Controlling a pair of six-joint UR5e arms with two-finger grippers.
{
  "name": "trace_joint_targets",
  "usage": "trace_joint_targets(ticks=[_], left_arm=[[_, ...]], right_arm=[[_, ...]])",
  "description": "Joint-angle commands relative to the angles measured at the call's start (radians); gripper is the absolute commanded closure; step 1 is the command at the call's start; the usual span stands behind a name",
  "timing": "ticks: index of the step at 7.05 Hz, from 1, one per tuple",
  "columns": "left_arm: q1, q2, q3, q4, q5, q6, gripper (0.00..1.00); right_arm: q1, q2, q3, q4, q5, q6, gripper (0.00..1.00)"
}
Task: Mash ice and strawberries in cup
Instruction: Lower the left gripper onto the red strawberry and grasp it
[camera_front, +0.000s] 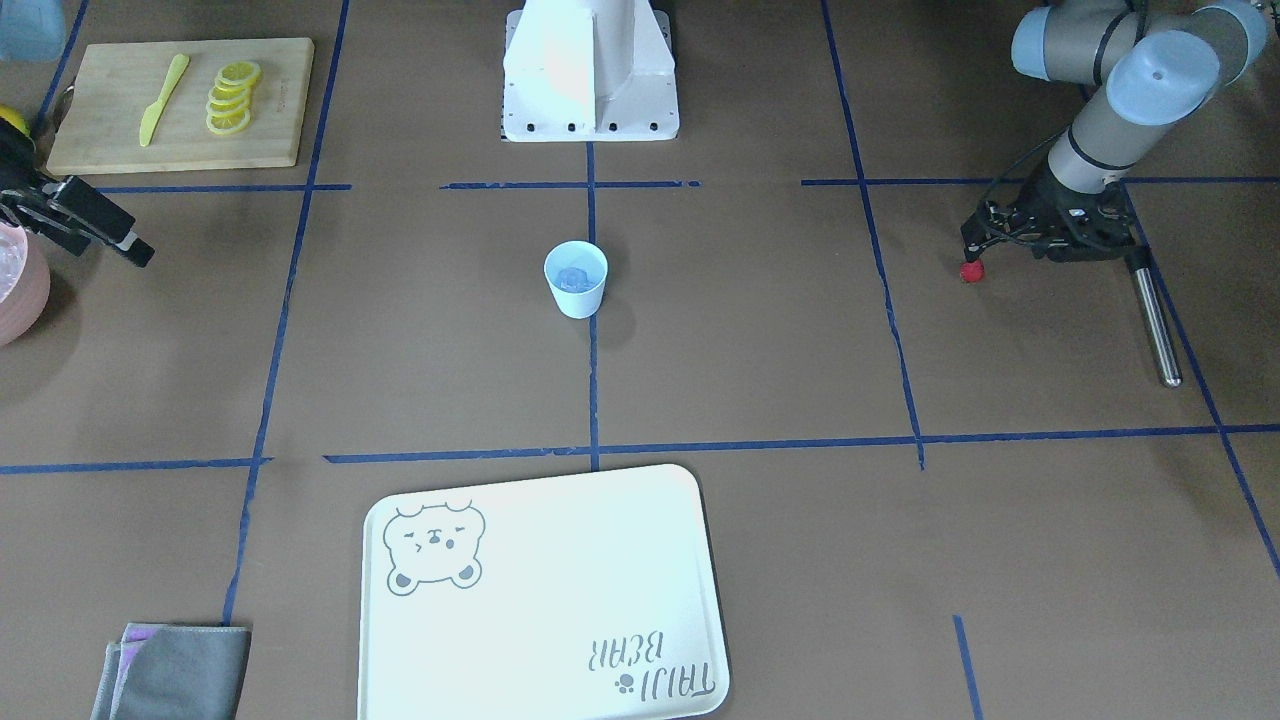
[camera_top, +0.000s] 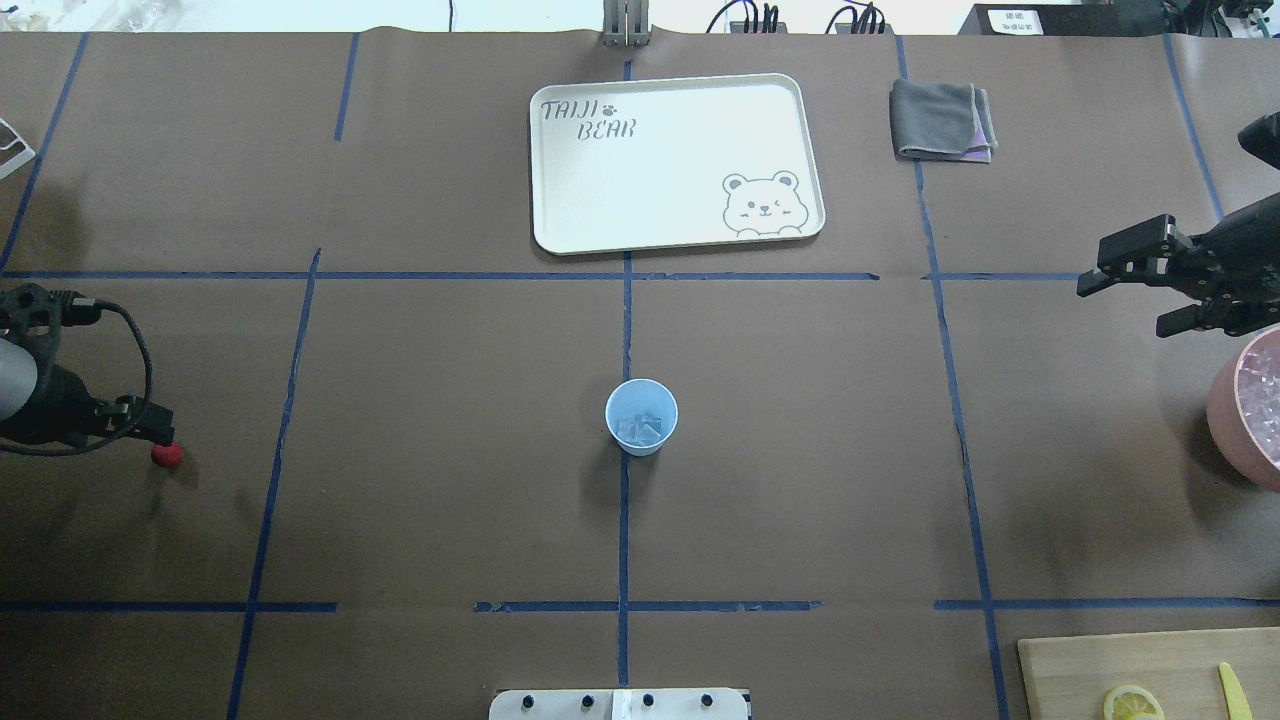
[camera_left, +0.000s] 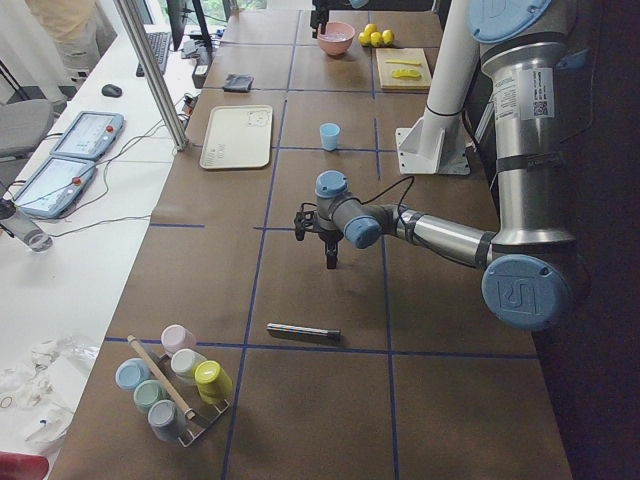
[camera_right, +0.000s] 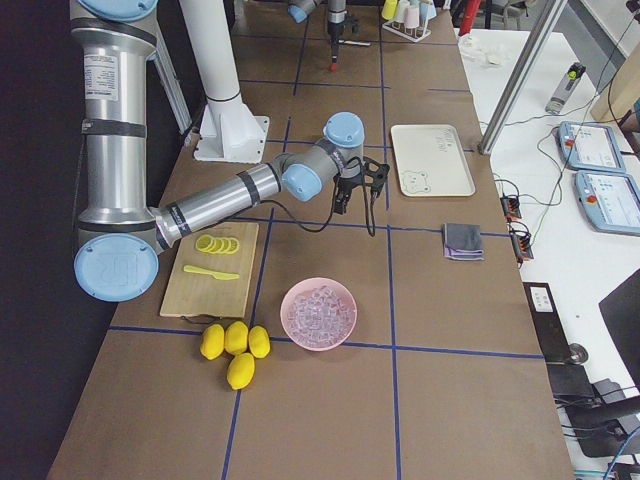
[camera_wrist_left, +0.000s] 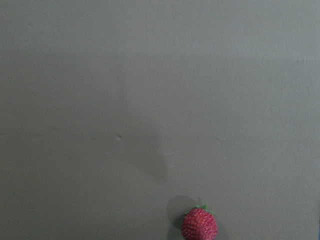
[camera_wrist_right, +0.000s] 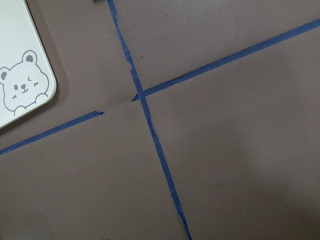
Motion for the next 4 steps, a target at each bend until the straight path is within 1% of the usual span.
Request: trace_joint_targets(ticks=[1, 4], left_arm=[[0.015, -0.03, 0.037, -0.002, 0.011, -0.012, 0.01], [0.02, -0.042, 0.062, -0.002, 0.01, -0.009, 0.07]], right_arm=[[0.001, 0.0, 0.0, 0.0, -0.002, 0.0, 0.0], [0.001, 0.0, 0.003, 0.0, -0.008, 0.0, 0.0]])
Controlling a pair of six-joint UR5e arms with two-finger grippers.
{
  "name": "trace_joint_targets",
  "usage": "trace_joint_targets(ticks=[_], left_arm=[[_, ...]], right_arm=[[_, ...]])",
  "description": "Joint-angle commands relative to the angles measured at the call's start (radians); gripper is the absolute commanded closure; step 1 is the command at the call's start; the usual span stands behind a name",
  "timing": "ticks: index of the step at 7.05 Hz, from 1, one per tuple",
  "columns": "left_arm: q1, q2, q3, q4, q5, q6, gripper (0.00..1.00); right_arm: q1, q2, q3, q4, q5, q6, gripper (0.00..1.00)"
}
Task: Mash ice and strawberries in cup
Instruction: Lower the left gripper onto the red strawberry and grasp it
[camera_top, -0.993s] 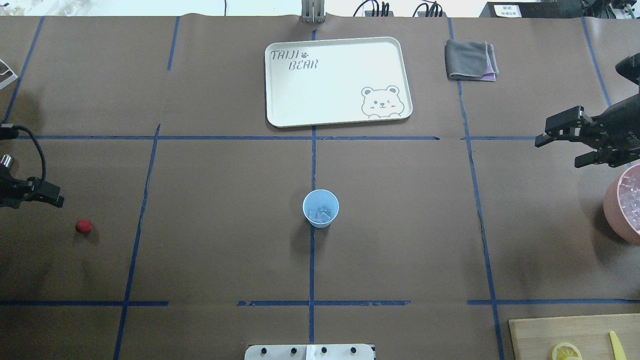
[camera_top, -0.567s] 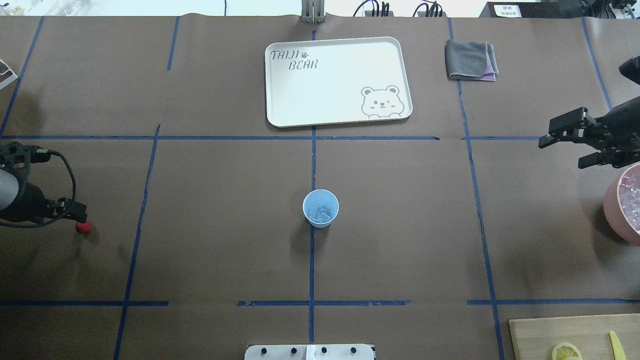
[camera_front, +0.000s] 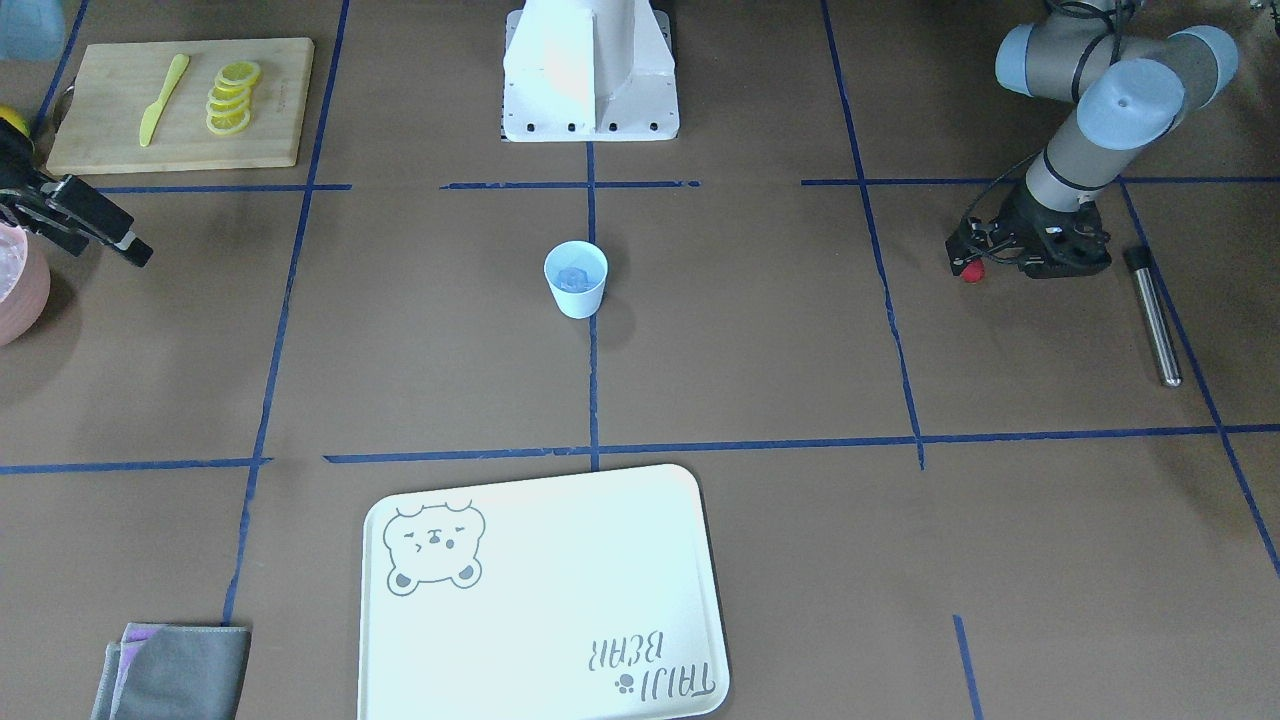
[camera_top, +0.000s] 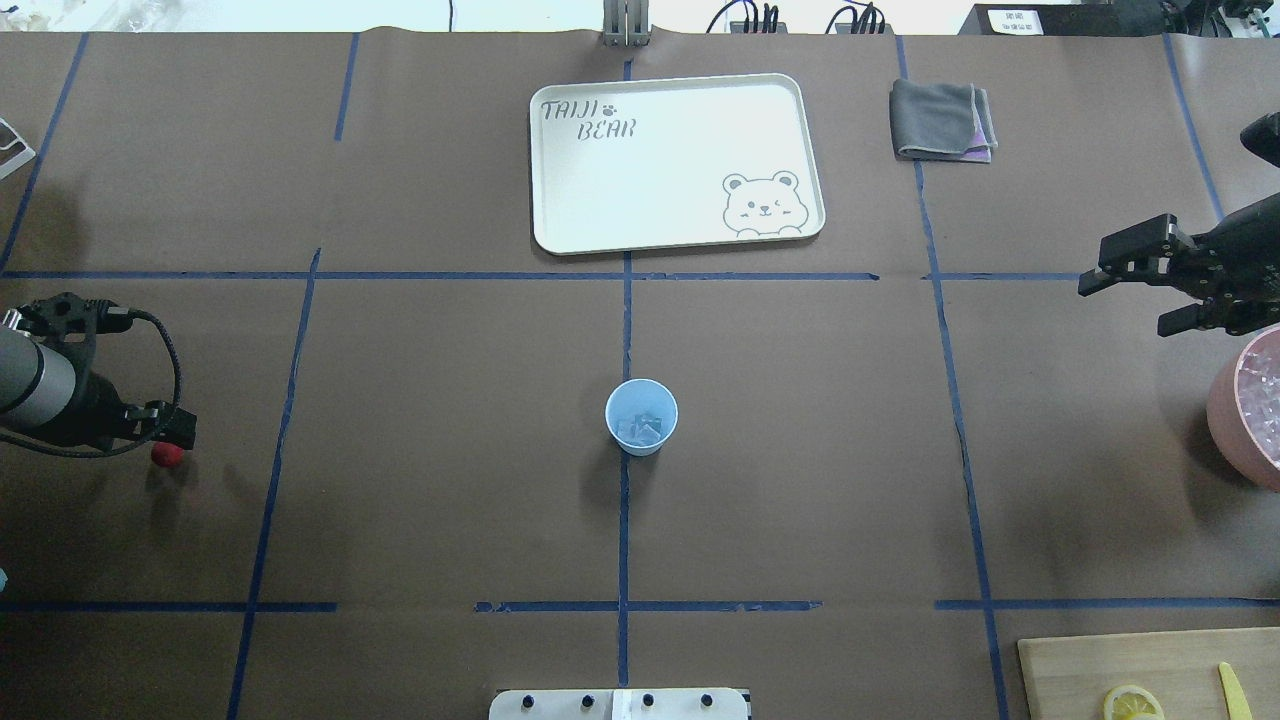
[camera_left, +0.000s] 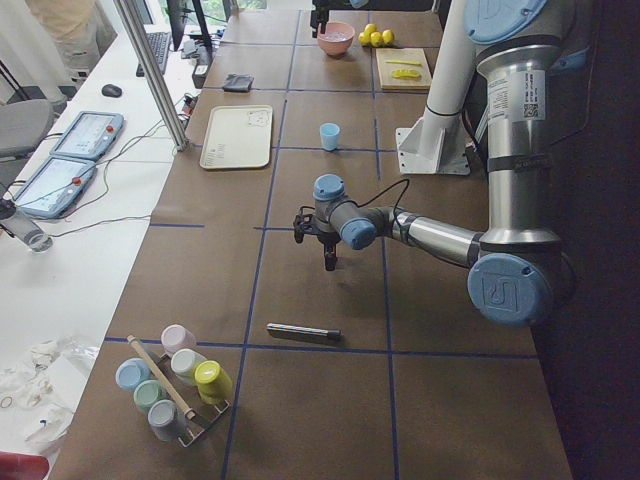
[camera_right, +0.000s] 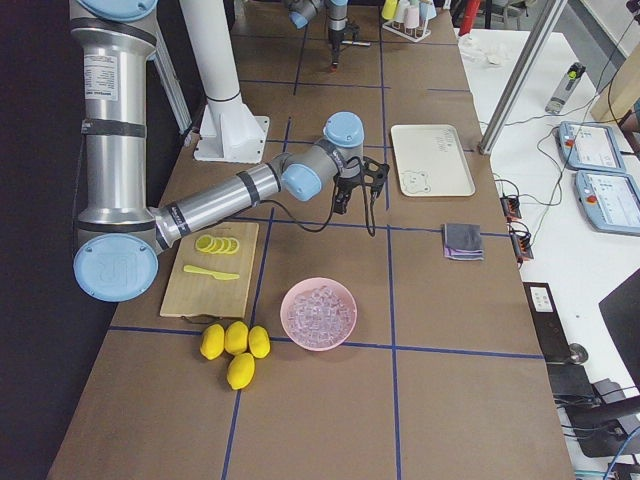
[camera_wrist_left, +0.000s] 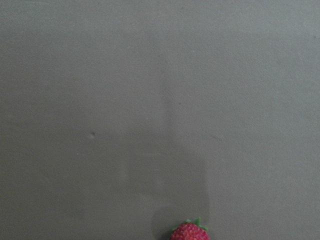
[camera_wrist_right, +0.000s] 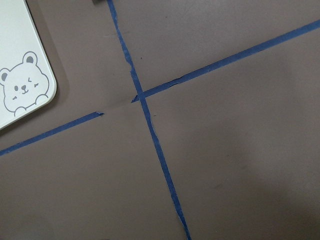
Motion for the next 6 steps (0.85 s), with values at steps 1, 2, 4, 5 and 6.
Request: trace_joint_targets(ticks=[1, 2, 4, 5, 6], left_arm=[[0.005, -0.011, 0.019, 0.0, 0.0, 0.0, 0.08], [0.005, -0.014, 0.021, 0.0, 0.0, 0.0, 0.09], [0.014, -0.012, 0.022, 0.0, -0.002, 0.0, 0.12], [0.016, -0.012, 0.027, 0.0, -0.002, 0.0, 0.17], [0.016, -0.014, 0.028, 0.0, -0.002, 0.0, 0.22]], right_arm=[[0.0, 0.001, 0.001, 0.0, -0.003, 0.0, 0.0], [0.0, 0.001, 0.002, 0.0, -0.003, 0.0, 0.0], [0.0, 0.0, 0.002, 0.0, -0.003, 0.0, 0.0], [0.0, 0.0, 0.002, 0.0, -0.003, 0.0, 0.0], [0.0, 0.0, 0.004, 0.0, -0.003, 0.0, 0.0]])
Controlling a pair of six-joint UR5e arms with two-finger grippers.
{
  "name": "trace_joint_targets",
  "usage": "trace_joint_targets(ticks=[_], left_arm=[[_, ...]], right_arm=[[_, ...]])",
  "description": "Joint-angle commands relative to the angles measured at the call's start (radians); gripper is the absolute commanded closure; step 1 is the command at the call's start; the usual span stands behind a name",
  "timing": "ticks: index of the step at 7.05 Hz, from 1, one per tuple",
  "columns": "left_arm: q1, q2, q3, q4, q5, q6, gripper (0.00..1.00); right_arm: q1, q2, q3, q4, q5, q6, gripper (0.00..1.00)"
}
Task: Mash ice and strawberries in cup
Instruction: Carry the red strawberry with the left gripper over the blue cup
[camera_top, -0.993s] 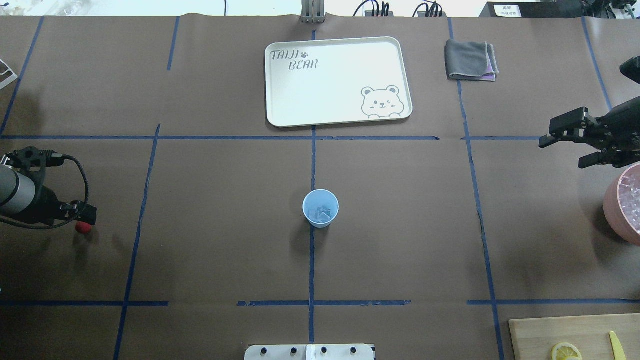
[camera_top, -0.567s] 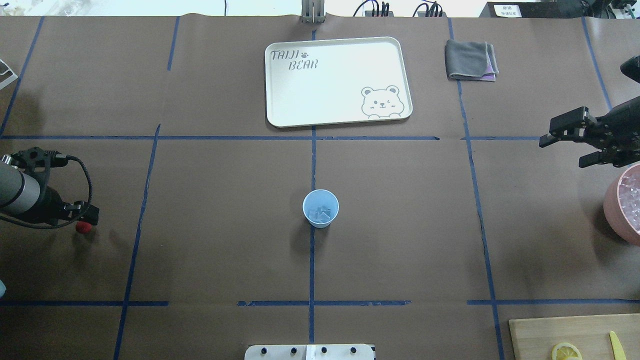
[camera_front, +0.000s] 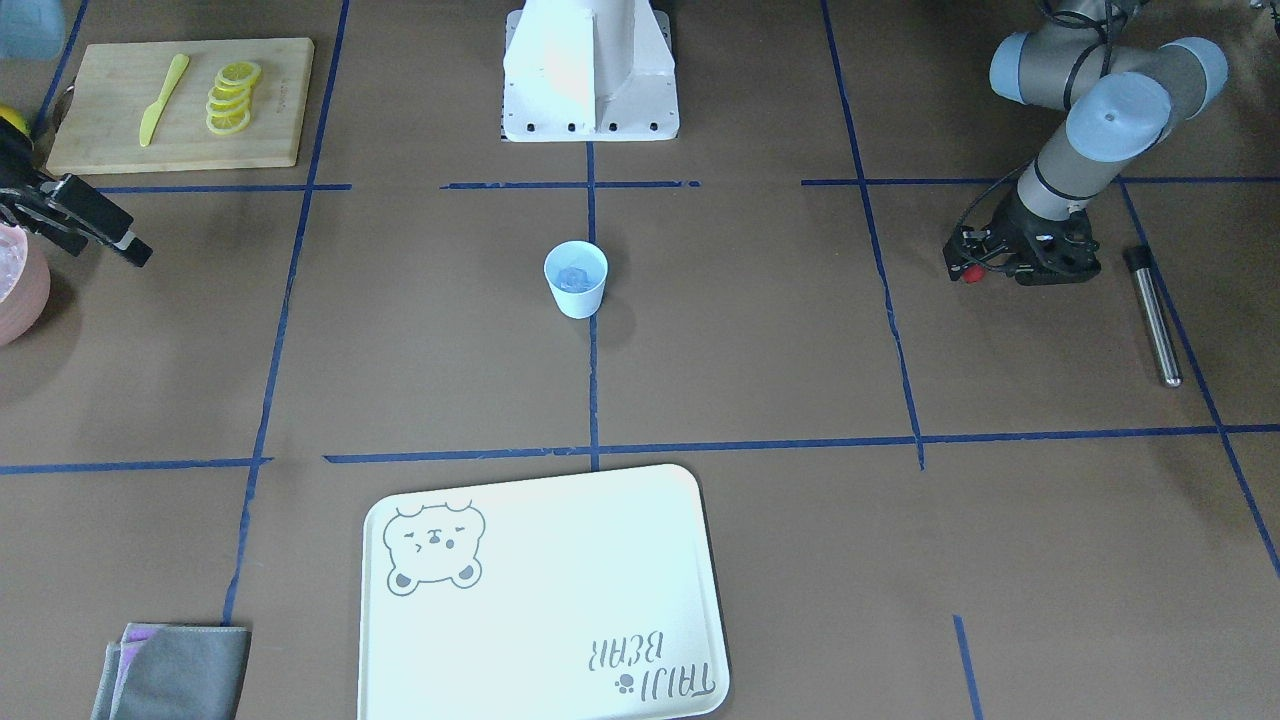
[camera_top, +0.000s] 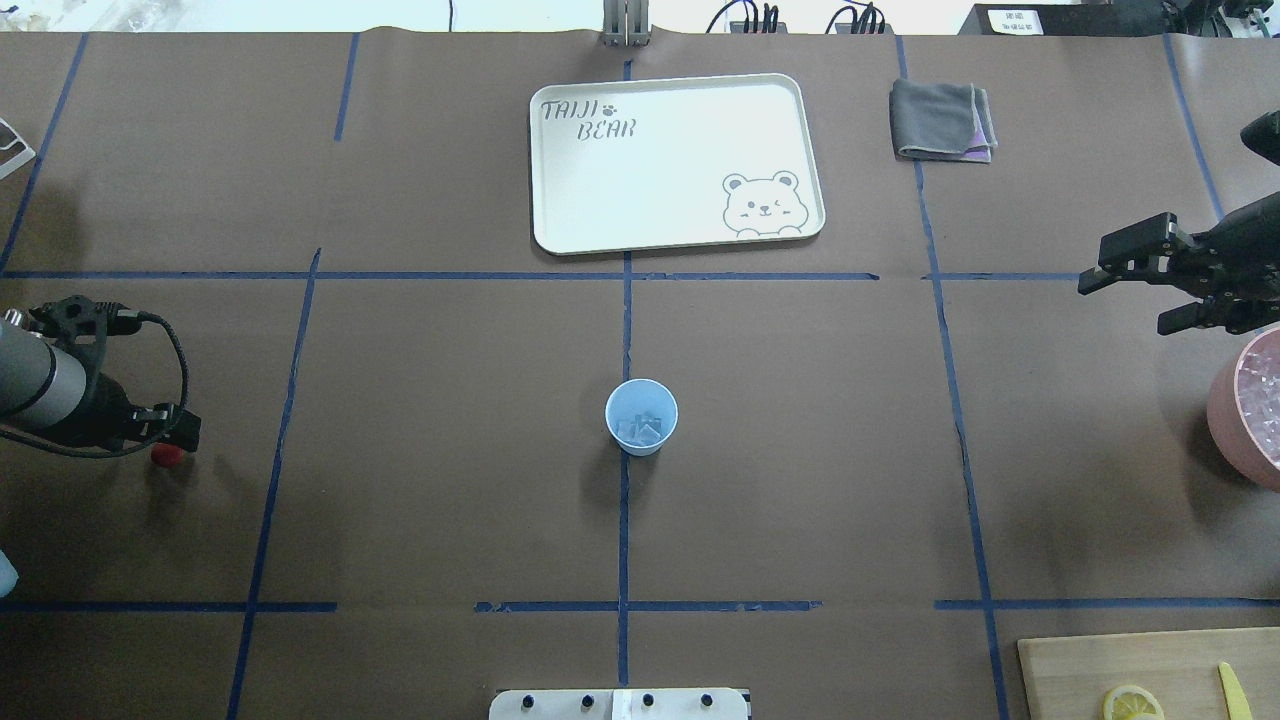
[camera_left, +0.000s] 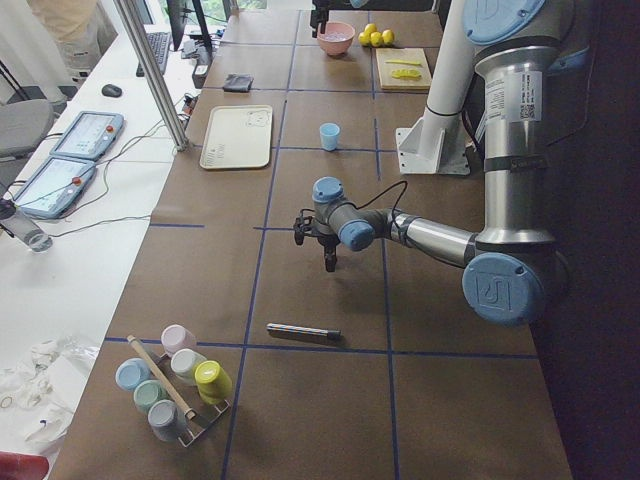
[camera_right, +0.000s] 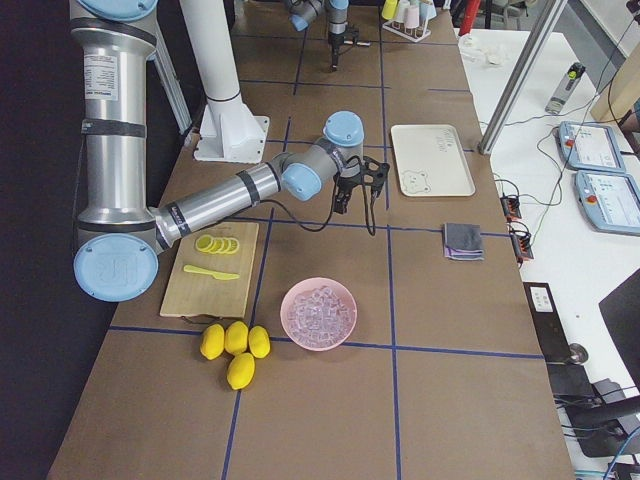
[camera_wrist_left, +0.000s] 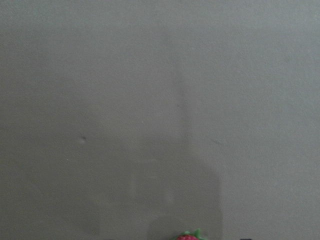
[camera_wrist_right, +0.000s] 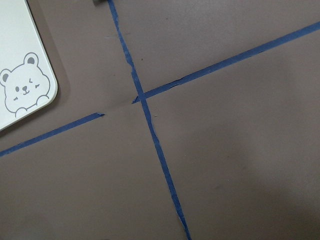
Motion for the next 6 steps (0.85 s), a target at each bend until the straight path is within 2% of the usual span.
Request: trace_joint_targets(ticks=[1, 2, 3, 4, 5, 6], left_arm=[[0.001, -0.001, 0.001, 0.0, -0.002, 0.0, 0.23], [0.001, -0.006, 0.001, 0.0, -0.003, 0.0, 0.25], [0.003, -0.007, 0.001, 0.0, -0.005, 0.0, 0.41], [0.001, -0.006, 0.0, 0.0, -0.006, 0.0, 0.65], [0.001, -0.006, -0.005, 0.0, -0.009, 0.0, 0.94], [0.001, -0.006, -0.017, 0.003, -0.009, 0.0, 1.0]], right_arm=[[0.0, 0.0, 0.001, 0.0, 0.0, 0.0, 0.0], [0.0, 0.0, 0.001, 0.0, 0.0, 0.0, 0.0], [0.0, 0.0, 0.001, 0.0, 0.0, 0.0, 0.0], [0.0, 0.0, 0.001, 0.0, 0.0, 0.0, 0.0], [0.0, 0.0, 0.004, 0.0, 0.003, 0.0, 0.0], [0.002, 0.0, 0.004, 0.0, 0.005, 0.0, 0.0]])
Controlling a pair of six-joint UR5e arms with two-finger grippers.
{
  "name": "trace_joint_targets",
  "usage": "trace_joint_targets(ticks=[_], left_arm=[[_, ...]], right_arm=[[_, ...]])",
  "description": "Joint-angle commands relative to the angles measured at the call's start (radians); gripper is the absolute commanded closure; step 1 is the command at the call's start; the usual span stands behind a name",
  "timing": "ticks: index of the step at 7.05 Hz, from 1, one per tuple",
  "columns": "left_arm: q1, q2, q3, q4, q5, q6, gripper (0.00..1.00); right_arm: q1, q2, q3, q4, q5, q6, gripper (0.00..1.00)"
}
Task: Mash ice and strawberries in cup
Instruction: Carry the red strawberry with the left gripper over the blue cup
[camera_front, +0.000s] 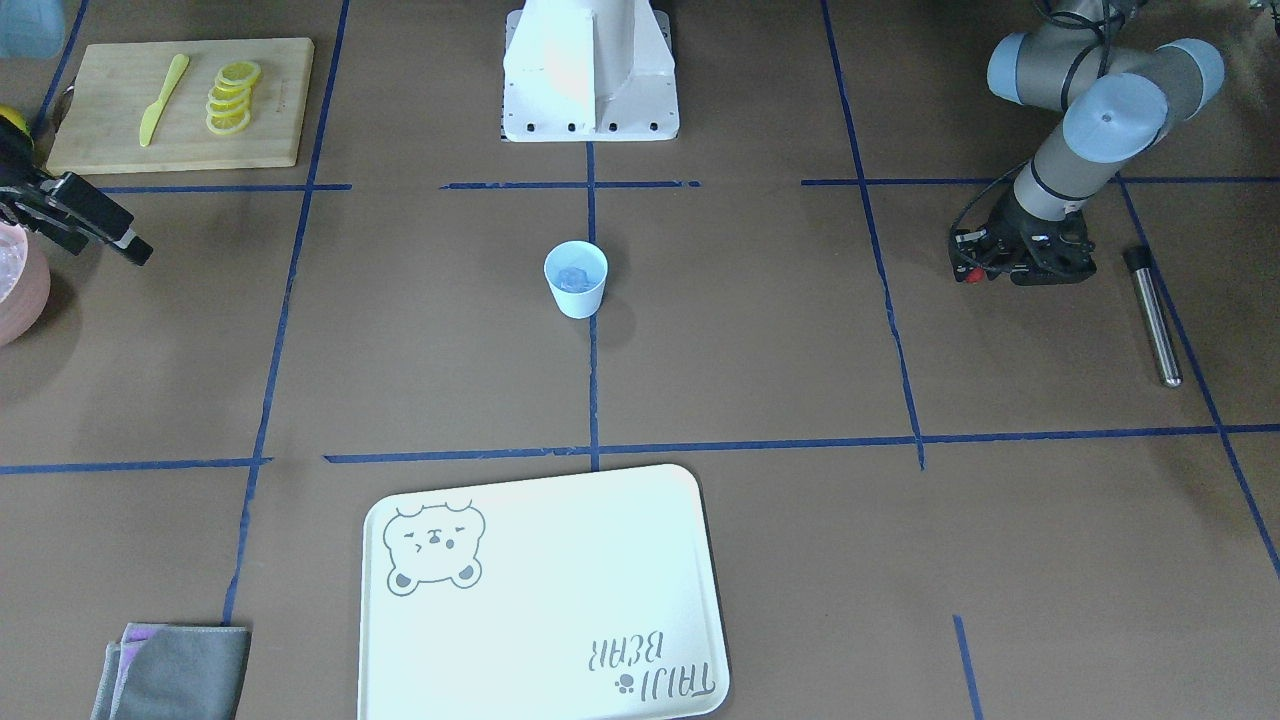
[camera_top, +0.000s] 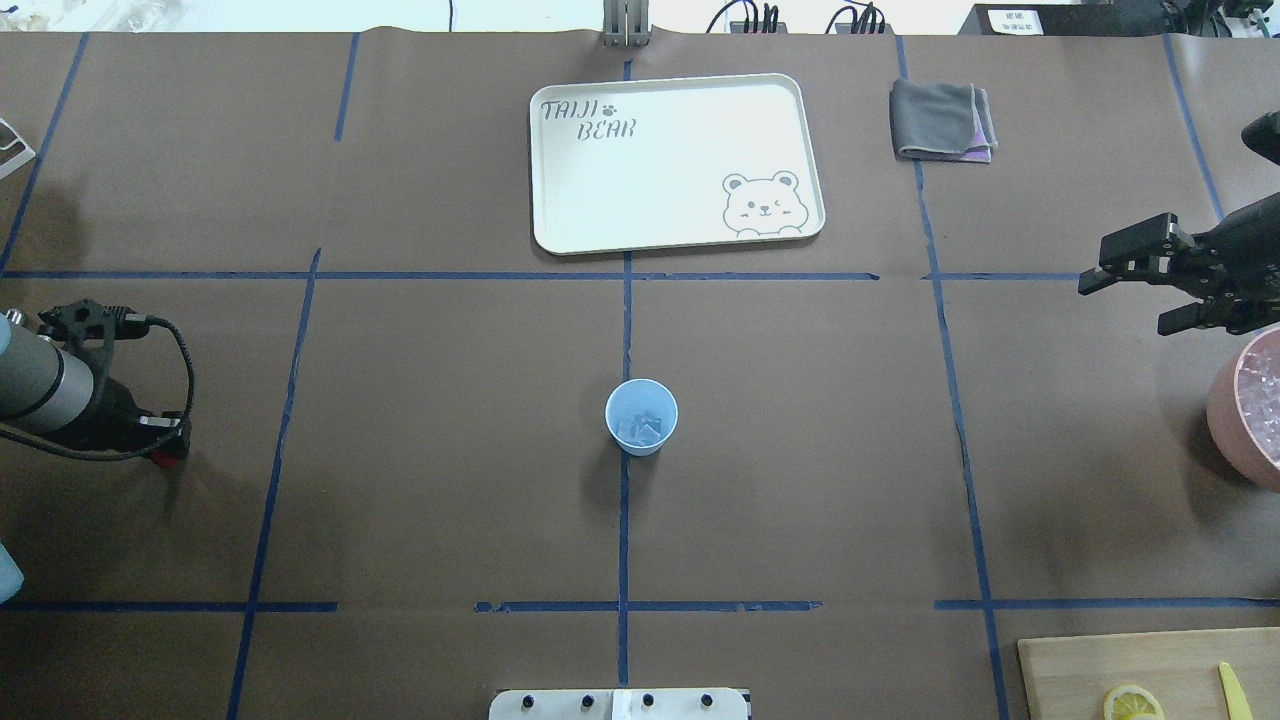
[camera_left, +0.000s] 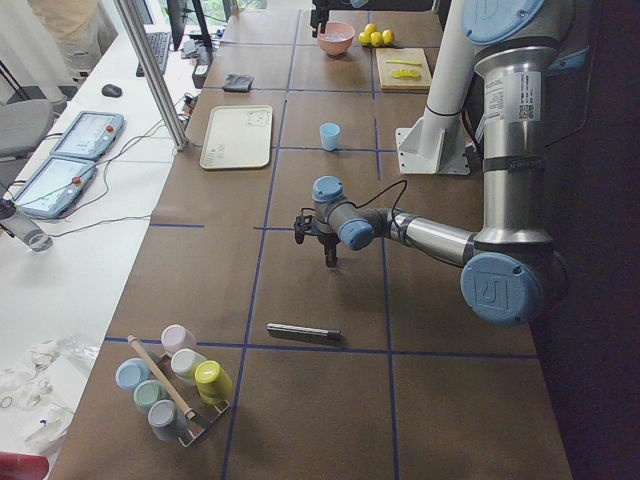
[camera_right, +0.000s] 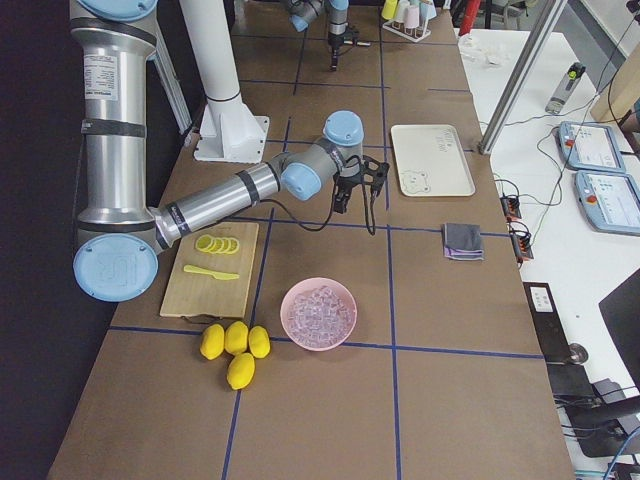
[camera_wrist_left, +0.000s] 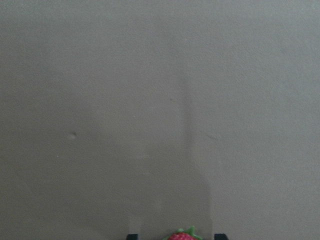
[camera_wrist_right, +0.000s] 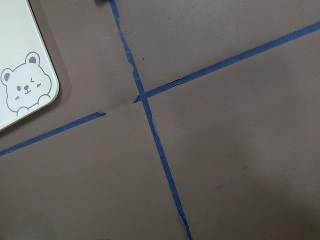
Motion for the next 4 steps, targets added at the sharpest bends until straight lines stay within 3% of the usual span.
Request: trace_joint_targets(ticks=[1, 3, 4], left_arm=[[0.0, -0.001, -0.028, 0.004, -0.003, 0.001, 1.0], [-0.002, -0.026, -0.133, 0.008, -0.135, -0.006, 1.0], [0.0, -0.072, -0.193, 0.016, -0.139, -0.105, 1.0]], right_arm=[[0.01, 0.0, 0.003, 0.0, 0.005, 0.0, 0.0], [0.019, -0.002, 0.004, 0.0, 0.008, 0.0, 0.0], [0.032, -0.005, 0.012, -0.002, 0.01, 0.0, 0.0]])
